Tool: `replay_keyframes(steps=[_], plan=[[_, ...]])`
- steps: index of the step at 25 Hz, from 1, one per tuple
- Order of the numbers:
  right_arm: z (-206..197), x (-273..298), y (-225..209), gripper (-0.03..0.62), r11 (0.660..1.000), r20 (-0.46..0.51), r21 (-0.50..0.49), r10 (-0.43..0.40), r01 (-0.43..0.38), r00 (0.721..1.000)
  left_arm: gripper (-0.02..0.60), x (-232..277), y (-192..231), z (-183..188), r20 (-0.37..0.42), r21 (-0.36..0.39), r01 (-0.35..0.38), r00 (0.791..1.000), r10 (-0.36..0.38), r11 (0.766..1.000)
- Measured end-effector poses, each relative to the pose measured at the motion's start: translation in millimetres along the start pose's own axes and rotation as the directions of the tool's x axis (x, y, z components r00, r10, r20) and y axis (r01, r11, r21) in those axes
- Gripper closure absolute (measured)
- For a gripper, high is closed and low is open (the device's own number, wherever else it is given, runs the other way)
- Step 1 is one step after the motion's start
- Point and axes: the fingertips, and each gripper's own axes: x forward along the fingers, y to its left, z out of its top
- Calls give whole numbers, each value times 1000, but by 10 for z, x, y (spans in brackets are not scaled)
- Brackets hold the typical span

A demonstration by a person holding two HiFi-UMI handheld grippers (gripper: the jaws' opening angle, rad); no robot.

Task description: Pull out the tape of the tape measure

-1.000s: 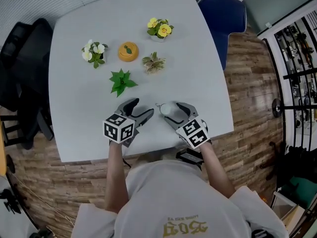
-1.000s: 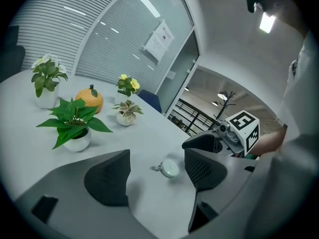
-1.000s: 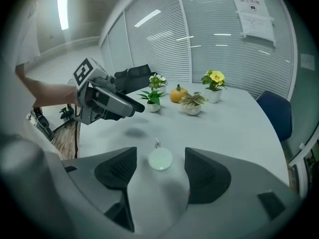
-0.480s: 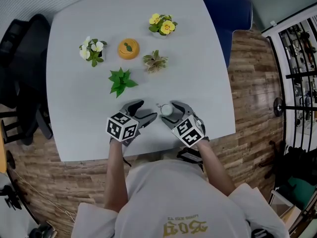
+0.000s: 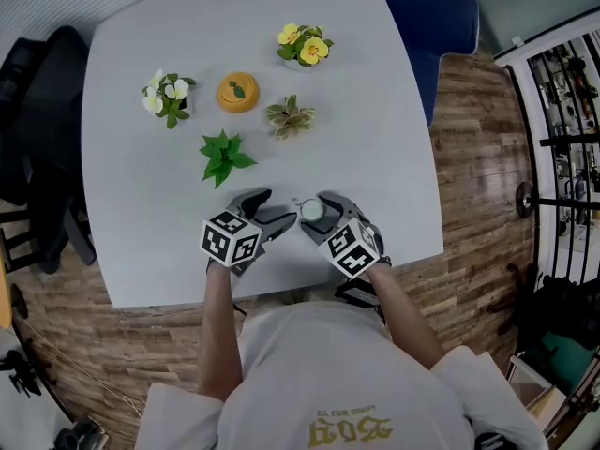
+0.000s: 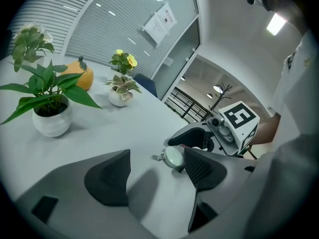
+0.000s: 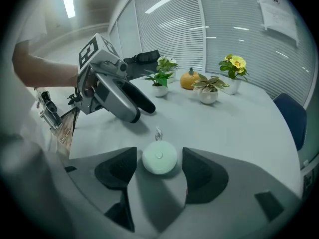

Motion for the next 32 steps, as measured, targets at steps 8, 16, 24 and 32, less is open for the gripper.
replay_keyframes(steps=[8, 16, 24, 32], plan=[[-29, 39, 1, 299, 1000, -14, -20, -20, 20, 1000, 262, -8, 13, 12, 6, -1, -4, 1000, 4, 1000], [-40, 42, 4, 303, 999, -2, -19, -36, 36, 999, 262, 0, -9, -1, 7, -1, -5, 1000, 5, 1000], [-33, 36, 11, 355, 999, -4, -21, -42, 42, 999, 262, -10, -42, -34, 12, 1, -9, 1000, 9, 1000], [-33, 15, 17, 367, 999, -27, -15, -28, 28, 999, 262, -94, -89, -12, 42, -11, -9, 999, 10, 1000]])
